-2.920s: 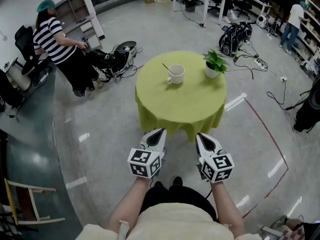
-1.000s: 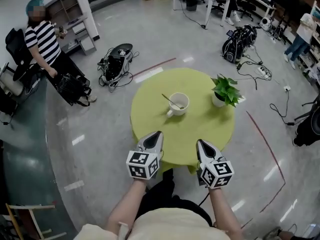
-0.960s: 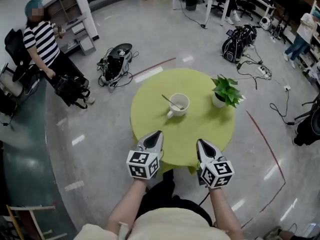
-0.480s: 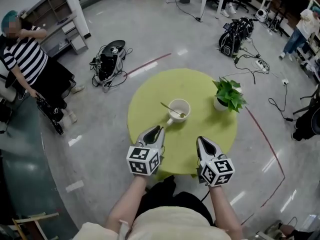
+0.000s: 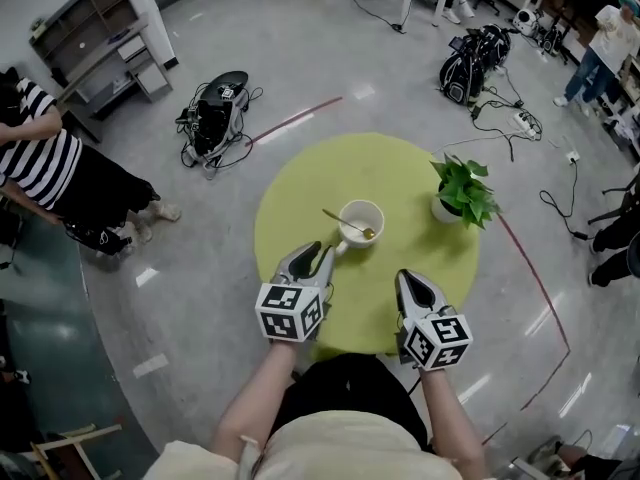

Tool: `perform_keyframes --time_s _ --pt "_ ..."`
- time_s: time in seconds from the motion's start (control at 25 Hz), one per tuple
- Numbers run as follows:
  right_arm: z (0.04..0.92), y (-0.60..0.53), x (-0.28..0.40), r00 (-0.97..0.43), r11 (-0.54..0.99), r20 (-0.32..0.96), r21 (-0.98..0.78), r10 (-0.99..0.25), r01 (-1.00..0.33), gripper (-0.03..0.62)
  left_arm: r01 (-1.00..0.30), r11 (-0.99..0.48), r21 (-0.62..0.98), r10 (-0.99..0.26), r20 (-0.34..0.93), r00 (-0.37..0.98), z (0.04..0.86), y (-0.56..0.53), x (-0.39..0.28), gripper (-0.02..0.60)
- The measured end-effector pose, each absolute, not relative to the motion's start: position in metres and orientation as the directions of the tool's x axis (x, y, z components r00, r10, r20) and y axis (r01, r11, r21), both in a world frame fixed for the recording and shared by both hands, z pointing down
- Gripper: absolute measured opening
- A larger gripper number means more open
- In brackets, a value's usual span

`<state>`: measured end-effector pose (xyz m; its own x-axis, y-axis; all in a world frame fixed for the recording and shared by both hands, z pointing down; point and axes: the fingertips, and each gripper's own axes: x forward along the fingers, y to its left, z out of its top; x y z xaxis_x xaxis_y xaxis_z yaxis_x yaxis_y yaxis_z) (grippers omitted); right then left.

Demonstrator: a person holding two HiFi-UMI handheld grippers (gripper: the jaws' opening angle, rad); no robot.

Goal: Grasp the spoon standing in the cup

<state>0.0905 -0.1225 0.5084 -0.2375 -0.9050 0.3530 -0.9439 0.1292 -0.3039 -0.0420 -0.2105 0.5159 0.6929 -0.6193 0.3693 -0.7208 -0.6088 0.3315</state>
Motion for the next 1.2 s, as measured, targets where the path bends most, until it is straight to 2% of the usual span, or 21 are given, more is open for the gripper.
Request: perform_keyframes --time_s 0.48,1.2 --pt "0.516 -0.151 0.102 -0.283 0.164 0.373 -0.319 -0.884 -0.933 0.002 -0.748 -0.563 0.352 -0.624 0.412 0.664 0.531 -0.241 -0.028 0.133" --pt "0.533 -0.175 0.115 -0.325 0.177 0.395 -0.366 -0.859 -0.914 0.002 -0.775 -0.493 0.395 -0.627 0.455 0.632 0.554 -0.275 -0.009 0.133"
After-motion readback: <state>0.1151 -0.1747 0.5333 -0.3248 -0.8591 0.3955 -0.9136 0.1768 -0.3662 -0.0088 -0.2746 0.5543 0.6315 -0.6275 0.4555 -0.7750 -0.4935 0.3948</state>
